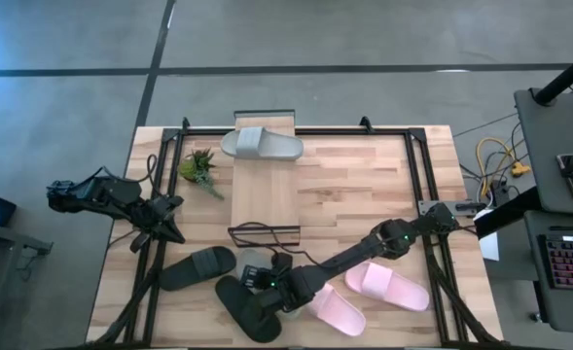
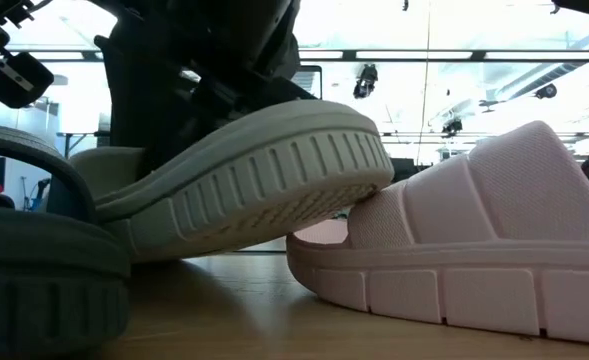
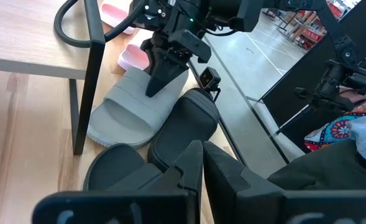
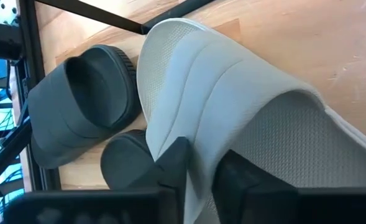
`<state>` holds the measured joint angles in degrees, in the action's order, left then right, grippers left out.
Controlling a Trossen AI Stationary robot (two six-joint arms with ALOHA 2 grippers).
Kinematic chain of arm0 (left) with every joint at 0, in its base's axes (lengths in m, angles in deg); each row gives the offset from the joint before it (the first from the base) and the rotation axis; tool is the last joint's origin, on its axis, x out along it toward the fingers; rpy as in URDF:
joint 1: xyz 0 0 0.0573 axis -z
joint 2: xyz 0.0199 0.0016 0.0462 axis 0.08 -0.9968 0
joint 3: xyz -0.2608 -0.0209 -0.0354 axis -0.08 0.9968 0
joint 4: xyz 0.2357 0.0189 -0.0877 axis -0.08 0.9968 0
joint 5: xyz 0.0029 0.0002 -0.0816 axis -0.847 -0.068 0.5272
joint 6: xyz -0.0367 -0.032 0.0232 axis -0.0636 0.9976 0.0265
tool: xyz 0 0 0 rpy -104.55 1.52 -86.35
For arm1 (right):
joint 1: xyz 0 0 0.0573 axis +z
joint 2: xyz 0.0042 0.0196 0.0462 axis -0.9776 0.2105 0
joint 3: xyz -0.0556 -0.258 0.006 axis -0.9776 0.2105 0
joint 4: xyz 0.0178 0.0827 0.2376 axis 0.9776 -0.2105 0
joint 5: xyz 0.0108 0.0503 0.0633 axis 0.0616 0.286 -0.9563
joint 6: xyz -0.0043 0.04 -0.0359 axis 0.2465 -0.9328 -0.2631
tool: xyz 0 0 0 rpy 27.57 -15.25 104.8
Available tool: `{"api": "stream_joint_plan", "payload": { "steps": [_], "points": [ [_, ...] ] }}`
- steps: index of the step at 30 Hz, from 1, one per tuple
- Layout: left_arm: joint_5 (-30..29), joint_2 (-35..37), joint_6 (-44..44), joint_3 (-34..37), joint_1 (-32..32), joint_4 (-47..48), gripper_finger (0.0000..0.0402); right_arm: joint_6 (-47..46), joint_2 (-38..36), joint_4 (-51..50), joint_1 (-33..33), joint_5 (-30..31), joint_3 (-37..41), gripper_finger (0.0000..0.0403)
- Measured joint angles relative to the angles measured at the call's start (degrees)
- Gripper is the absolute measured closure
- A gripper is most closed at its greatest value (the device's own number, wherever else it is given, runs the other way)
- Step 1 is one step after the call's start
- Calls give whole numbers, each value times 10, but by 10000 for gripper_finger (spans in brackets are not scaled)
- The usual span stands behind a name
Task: Pick and place slides into the shelf
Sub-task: Put the gray slide on the shelf
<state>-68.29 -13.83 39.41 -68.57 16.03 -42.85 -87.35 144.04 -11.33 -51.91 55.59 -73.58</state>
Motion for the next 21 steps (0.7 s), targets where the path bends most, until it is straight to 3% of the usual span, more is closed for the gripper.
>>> {"api": "stream_joint_plan", "payload": {
  "steps": [4,13,17,21],
  "points": [
    [0,0,0,0,0,0,402,11,0,5,0,-13,0,388],
    [-3,0,0,0,0,0,402,31,-3,0,27,-39,-31,393],
    [-5,0,0,0,0,0,402,42,-19,10,48,-78,-32,393],
    [-7,0,0,0,0,0,402,25,-31,-6,77,-52,-34,391]
  ]
}}
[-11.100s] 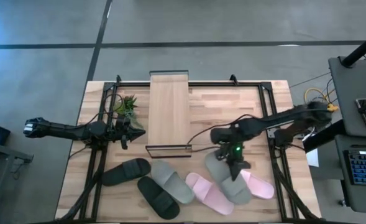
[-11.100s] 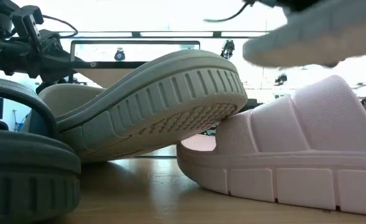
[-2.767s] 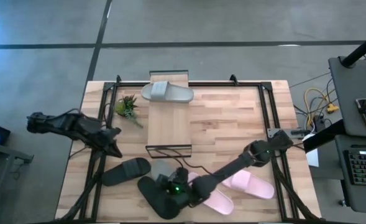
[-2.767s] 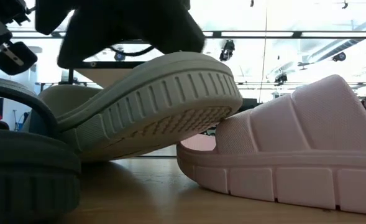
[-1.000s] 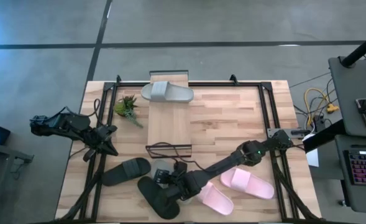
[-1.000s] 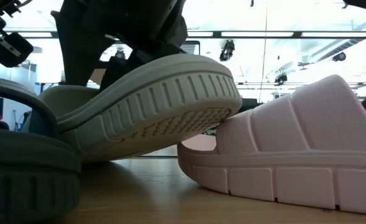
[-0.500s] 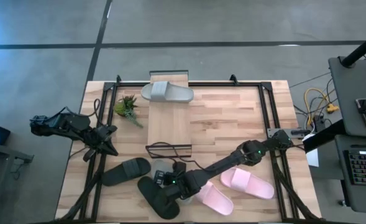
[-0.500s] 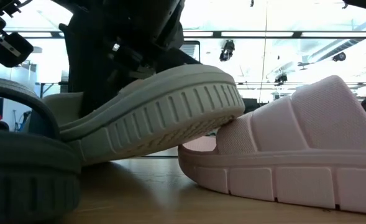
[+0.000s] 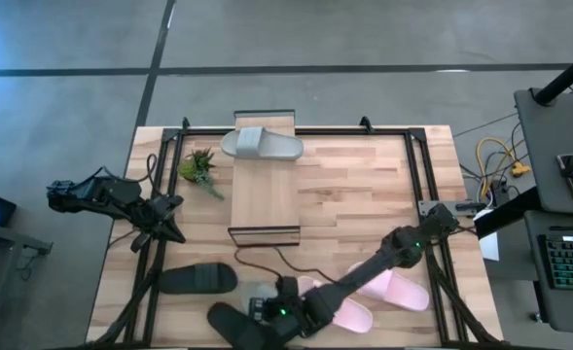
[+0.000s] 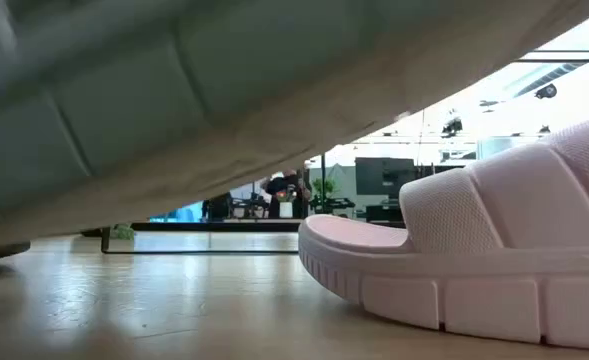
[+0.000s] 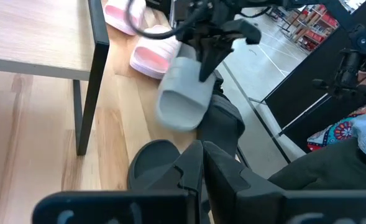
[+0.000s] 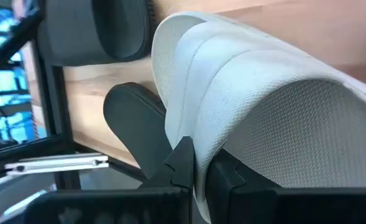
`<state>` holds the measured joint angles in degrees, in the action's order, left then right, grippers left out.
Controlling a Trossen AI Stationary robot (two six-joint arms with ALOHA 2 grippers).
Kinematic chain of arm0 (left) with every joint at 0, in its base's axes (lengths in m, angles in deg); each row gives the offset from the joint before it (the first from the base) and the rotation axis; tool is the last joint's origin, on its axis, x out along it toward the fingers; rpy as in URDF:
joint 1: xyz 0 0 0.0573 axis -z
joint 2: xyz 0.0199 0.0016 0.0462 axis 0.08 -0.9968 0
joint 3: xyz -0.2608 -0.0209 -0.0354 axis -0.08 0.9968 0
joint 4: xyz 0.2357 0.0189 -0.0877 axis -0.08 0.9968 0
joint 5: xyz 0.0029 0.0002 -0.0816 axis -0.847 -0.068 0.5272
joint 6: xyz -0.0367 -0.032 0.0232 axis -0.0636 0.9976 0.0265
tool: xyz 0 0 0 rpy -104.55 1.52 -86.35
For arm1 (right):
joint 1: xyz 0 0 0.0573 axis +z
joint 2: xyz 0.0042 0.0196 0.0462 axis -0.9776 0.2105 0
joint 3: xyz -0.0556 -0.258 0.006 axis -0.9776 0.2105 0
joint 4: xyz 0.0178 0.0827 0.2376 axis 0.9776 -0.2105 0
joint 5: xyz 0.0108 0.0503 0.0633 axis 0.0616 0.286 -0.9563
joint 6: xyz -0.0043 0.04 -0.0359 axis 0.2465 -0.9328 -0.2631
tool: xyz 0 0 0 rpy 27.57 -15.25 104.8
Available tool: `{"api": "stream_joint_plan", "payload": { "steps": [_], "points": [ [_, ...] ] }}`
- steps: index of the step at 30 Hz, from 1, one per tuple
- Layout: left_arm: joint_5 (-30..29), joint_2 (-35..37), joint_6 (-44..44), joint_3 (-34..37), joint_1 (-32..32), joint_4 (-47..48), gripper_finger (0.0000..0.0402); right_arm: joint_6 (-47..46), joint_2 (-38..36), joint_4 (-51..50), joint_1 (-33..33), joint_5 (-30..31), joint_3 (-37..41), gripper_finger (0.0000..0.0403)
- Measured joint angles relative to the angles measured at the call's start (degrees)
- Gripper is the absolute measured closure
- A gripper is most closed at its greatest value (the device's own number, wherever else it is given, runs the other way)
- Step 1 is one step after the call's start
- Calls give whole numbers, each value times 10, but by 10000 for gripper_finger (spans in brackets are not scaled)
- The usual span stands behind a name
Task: Pick and place slides into the shelf
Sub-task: Put the gray slide on the shelf
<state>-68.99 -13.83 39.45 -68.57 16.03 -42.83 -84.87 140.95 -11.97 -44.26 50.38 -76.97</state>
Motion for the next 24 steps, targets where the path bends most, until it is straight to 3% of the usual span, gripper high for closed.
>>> {"api": "stream_joint_plan", "payload": {
  "steps": [7,14,24],
  "points": [
    [0,0,1,0,0,-3,402,-16,-24,-21,35,71,0,390],
    [0,0,1,0,0,-4,402,105,-69,-22,55,154,0,390],
    [-2,0,1,0,-1,-4,402,294,-163,-29,36,145,-1,390]
  ]
}}
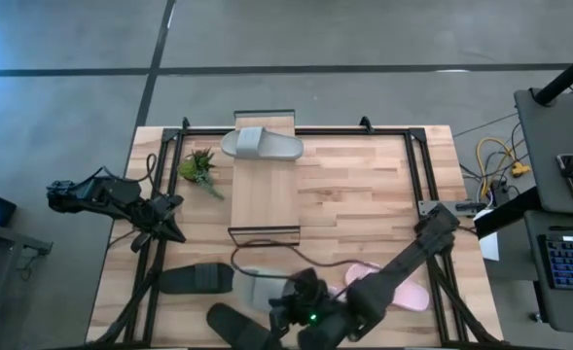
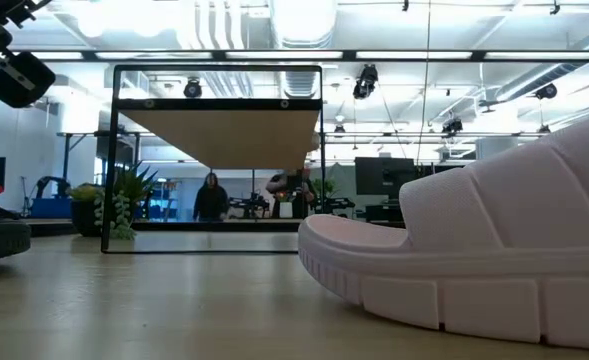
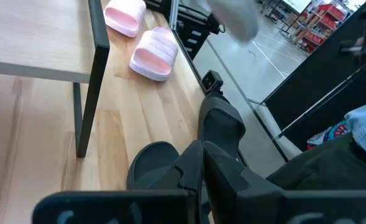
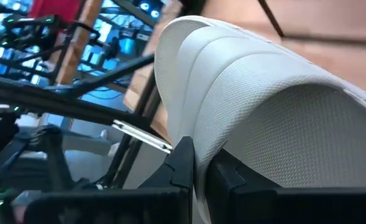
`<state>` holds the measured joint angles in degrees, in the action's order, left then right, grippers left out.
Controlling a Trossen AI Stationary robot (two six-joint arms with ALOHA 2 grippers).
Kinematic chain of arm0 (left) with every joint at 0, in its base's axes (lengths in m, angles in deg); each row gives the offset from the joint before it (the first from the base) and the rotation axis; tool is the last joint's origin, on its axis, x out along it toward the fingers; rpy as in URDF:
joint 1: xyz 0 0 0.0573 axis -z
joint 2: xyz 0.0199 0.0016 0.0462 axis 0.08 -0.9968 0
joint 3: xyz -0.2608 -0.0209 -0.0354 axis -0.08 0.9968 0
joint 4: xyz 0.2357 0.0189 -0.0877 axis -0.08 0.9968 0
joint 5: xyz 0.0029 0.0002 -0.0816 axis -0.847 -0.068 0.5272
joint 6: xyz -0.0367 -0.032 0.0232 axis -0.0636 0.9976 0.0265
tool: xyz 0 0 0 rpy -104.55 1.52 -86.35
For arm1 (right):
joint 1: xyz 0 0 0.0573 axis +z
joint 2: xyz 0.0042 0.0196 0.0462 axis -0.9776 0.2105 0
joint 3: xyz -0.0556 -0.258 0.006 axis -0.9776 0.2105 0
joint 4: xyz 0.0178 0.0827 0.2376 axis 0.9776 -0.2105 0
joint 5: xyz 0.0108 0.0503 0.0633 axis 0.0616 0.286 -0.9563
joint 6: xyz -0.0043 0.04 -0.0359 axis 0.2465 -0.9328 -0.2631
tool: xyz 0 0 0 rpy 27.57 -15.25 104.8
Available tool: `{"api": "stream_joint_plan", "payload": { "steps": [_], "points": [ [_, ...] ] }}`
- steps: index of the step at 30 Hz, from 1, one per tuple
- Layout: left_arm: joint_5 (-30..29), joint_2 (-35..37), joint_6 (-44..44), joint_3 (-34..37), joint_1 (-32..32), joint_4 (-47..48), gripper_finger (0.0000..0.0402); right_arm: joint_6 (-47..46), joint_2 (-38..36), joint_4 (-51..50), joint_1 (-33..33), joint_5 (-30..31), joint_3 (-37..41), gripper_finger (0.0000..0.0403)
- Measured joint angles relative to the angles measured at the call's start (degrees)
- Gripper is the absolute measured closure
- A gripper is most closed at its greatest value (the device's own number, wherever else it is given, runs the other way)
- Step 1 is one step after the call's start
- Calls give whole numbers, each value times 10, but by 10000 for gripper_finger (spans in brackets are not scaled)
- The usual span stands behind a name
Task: Pick and place slides into the shelf
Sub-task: Put the gray slide on the shelf
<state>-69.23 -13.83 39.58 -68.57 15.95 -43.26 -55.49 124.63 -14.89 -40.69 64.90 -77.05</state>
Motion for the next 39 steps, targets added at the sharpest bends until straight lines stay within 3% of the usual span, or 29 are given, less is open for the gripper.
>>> {"api": "stream_joint_plan", "payload": {
  "steps": [15,19,27,31,39],
  "points": [
    [-30,-22,14,0,0,-3,402,221,-121,-109,-91,-26,0,390],
    [-35,-34,14,0,0,-5,402,285,-128,-113,-134,-87,0,390],
    [-59,-55,28,0,0,-6,402,410,-127,-108,-243,-269,1,390],
    [-64,-59,29,0,0,-7,402,439,-126,-100,-300,-327,2,390],
    [-150,-50,44,0,0,-27,402,429,-102,-26,-394,-420,16,390]
  ]
}}
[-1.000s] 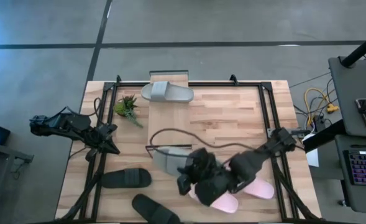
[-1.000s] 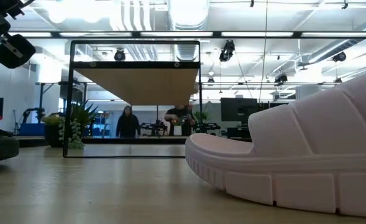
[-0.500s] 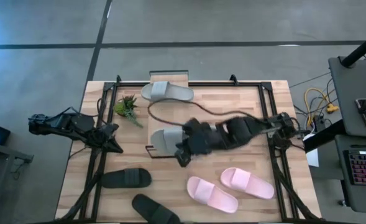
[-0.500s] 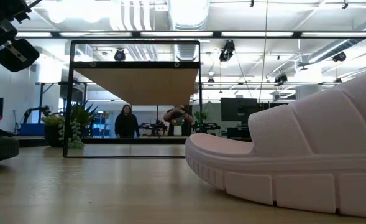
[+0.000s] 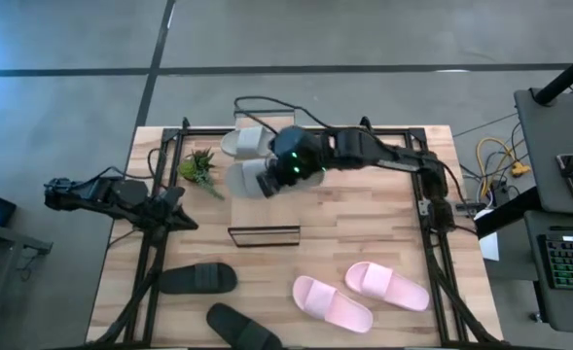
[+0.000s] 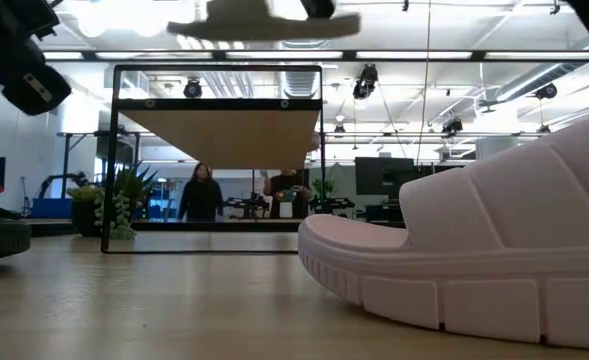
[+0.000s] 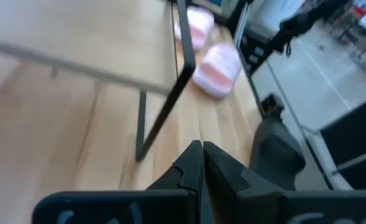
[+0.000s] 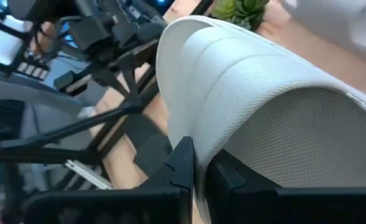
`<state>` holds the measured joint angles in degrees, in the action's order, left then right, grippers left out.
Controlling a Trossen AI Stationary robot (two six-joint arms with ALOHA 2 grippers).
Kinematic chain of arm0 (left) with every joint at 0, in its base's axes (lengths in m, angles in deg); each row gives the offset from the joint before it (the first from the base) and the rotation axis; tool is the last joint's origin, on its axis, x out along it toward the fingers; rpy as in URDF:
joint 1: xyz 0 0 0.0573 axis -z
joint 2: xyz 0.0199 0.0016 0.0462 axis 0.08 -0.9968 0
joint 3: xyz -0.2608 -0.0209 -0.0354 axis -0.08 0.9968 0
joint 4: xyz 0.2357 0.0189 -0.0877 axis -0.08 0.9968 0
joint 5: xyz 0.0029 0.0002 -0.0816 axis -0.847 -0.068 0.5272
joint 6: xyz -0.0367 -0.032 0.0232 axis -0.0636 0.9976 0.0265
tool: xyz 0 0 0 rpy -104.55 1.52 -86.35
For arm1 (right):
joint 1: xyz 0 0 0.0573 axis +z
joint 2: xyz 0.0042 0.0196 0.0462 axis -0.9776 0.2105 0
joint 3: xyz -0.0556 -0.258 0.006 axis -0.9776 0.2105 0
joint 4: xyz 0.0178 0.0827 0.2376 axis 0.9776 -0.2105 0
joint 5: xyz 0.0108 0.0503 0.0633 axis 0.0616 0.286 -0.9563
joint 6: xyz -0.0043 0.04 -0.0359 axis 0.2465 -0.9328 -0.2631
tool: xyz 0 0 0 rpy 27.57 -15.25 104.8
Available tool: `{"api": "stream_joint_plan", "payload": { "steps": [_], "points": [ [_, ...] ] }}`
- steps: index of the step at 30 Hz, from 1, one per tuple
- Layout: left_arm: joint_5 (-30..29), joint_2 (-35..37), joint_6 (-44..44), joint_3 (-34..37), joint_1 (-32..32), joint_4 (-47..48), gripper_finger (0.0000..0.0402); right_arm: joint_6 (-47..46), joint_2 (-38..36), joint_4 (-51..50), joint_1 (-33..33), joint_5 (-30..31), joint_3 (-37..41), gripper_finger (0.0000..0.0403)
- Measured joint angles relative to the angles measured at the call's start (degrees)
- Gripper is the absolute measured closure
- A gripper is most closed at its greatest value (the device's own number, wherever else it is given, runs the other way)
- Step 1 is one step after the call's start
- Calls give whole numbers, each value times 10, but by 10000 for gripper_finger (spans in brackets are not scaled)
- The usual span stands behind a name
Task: Pick and place slides into the shelf
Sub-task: Put the gray slide on the shelf
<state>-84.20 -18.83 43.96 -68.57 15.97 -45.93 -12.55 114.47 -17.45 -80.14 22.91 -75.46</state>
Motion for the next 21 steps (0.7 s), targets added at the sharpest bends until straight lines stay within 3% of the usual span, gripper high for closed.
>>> {"api": "stream_joint_plan", "payload": {
  "steps": [7,12,16,21],
  "points": [
    [-3,4,0,0,0,-30,402,0,29,100,-27,-104,48,390],
    [-47,5,-1,-7,0,-49,402,-18,31,112,-32,-107,87,390],
    [-106,5,-28,-19,0,-56,402,-57,31,188,-42,-105,126,390],
    [-125,-2,-72,-29,0,-54,402,-103,31,262,-54,-85,182,390]
  ]
}}
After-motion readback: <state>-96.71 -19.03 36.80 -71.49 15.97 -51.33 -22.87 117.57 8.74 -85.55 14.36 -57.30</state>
